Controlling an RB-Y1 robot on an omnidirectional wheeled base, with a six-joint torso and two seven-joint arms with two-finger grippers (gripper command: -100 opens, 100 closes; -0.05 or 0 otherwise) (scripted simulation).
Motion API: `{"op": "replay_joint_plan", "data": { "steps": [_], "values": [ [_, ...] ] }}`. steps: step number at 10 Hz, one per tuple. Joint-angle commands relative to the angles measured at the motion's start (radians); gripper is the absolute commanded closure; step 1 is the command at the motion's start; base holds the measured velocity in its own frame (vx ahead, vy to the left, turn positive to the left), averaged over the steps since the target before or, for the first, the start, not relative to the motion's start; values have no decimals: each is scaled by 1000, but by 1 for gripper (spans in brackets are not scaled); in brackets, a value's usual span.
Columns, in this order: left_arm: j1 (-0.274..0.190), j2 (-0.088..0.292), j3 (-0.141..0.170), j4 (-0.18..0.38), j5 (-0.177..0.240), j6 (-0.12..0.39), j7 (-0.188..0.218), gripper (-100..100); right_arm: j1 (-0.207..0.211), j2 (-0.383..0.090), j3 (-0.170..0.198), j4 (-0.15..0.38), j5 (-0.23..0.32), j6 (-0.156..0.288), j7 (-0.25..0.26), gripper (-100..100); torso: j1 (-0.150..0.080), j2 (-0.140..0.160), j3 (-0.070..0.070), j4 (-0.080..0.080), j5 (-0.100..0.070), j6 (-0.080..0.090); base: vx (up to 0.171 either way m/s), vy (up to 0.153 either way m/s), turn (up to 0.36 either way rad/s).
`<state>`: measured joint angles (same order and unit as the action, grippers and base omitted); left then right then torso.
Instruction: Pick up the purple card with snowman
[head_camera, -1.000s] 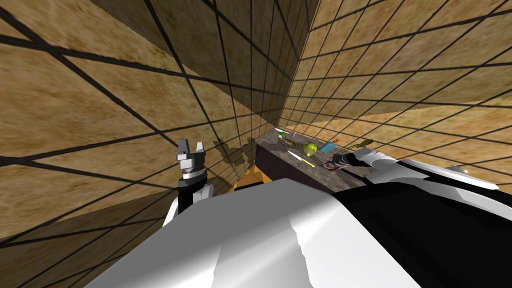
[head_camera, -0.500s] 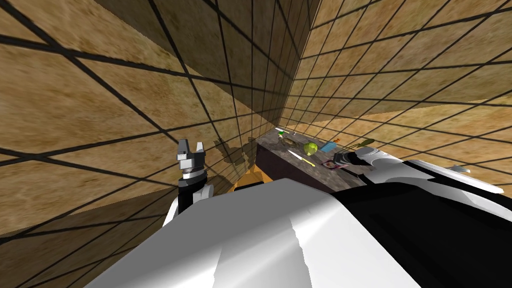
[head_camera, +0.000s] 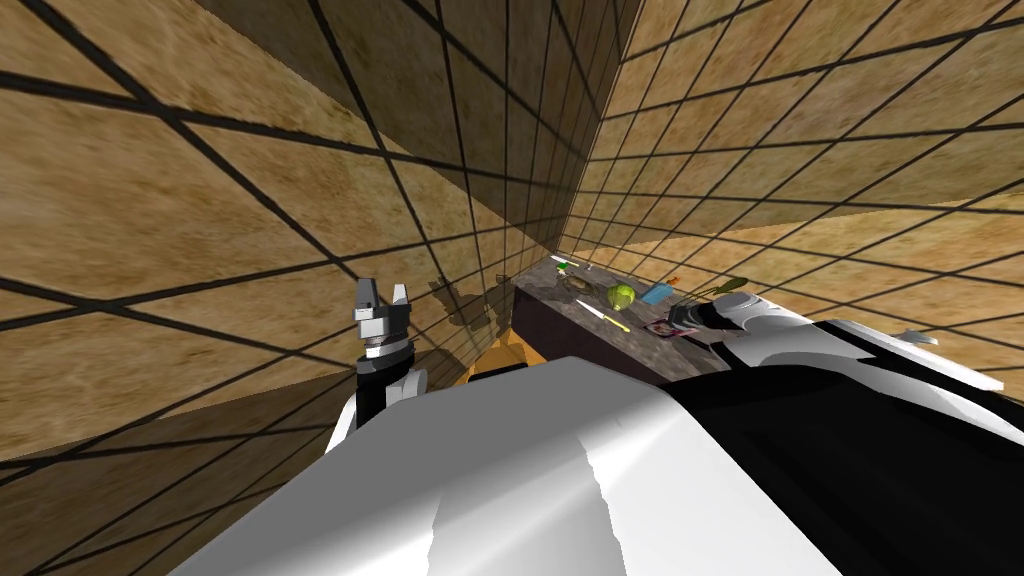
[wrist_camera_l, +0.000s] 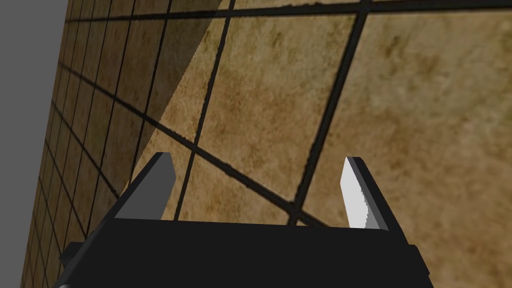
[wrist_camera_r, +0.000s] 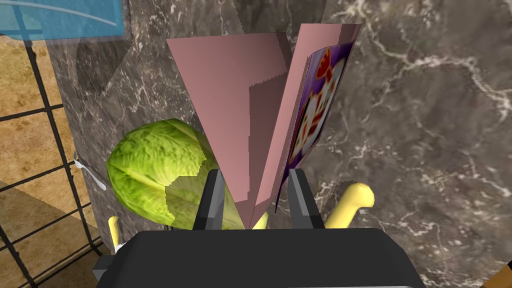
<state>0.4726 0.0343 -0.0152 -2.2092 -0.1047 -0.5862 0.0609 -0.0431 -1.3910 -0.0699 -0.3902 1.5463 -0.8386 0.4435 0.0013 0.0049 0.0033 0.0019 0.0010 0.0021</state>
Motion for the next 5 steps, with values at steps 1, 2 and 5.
{"op": "replay_joint_plan", "data": {
  "steps": [1,2,5],
  "values": [
    [0,0,0,0,0,0,0,0,-9,6,-50,10,50,-19,2,100,0,0,0,0,0,0,-21,13,12],
    [0,0,0,0,0,0,0,0,-17,11,-79,18,81,-31,4,100,0,0,0,0,0,0,-26,16,15],
    [0,0,0,0,0,0,0,0,-23,11,-75,24,83,-30,9,0,-1,0,0,0,0,0,-9,5,1]
  ]
}}
